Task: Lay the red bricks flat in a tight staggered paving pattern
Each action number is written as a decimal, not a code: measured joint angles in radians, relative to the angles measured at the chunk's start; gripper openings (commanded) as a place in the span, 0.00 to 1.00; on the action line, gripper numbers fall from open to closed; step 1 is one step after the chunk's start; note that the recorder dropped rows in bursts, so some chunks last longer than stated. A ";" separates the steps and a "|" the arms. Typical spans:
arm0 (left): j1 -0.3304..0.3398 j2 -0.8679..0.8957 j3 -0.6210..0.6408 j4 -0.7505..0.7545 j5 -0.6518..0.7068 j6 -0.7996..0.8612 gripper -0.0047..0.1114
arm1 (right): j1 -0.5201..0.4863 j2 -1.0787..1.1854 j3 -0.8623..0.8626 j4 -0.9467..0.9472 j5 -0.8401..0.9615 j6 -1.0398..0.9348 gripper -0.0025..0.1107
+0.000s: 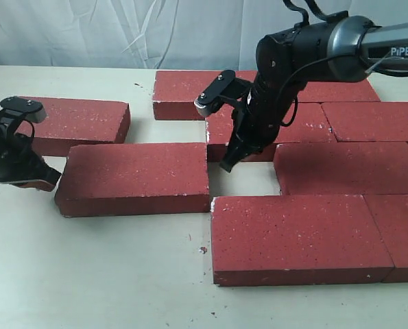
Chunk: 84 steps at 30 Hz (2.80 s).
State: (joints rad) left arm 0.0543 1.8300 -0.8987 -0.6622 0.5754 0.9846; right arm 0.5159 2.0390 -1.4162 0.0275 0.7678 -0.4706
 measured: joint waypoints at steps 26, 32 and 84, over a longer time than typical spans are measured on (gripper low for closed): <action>0.000 -0.009 -0.007 -0.109 0.031 0.070 0.04 | 0.014 0.015 0.000 0.158 -0.166 -0.099 0.01; 0.000 -0.009 -0.007 -0.109 0.025 0.070 0.04 | 0.013 0.015 0.000 0.134 -0.184 -0.099 0.01; 0.000 -0.009 -0.007 -0.103 0.067 0.070 0.04 | 0.063 0.050 -0.007 0.102 -0.139 -0.064 0.01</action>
State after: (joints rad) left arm 0.0543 1.8212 -0.9057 -0.7647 0.6427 1.0548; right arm 0.5789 2.0889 -1.4228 0.1300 0.6290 -0.5342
